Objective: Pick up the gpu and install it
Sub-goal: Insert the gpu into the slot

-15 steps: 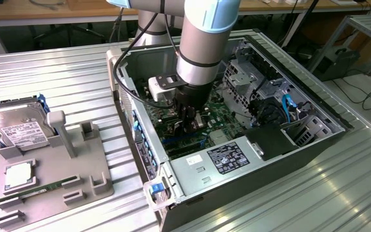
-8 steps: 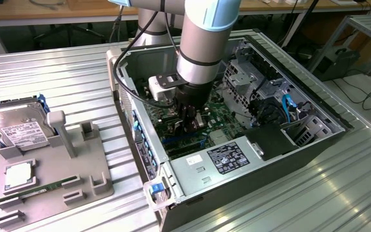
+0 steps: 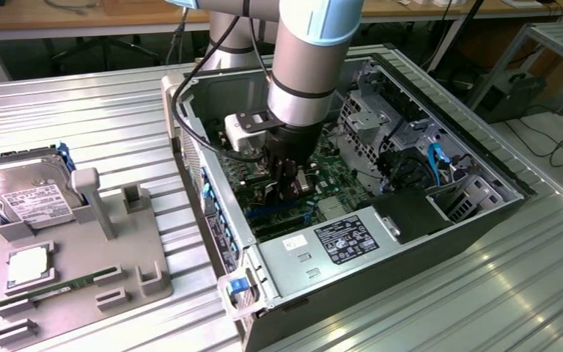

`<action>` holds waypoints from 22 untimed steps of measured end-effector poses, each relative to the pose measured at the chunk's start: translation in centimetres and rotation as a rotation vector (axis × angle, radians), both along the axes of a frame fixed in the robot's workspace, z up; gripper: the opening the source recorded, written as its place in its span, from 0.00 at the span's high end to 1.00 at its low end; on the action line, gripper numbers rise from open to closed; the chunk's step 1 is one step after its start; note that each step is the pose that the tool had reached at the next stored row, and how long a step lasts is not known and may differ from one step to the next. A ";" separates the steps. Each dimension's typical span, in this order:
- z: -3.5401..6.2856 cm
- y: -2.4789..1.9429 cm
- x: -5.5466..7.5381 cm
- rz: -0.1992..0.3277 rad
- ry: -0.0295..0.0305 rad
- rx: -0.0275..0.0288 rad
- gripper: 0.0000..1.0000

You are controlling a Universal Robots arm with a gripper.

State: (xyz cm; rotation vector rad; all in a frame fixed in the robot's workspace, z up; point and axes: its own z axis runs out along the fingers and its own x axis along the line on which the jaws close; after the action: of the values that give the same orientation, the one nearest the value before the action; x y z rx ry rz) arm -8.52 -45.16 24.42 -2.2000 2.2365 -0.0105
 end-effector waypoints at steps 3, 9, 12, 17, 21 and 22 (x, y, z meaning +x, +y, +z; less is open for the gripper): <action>0.00 0.01 0.0 0.000 0.0000 0.0001 0.73; 0.21 0.04 0.0 0.000 -0.0009 -0.0005 0.73; 0.22 0.04 0.0 0.000 -0.0009 -0.0007 0.73; 0.22 0.05 0.0 0.000 -0.0007 -0.0006 0.73; 0.23 0.05 0.0 0.000 0.0049 -0.0007 0.73; 0.23 0.05 0.0 0.000 0.0061 -0.0008 0.73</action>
State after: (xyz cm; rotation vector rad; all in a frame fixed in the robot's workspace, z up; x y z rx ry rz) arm -8.54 -45.11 24.64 -2.2035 2.2401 -0.0046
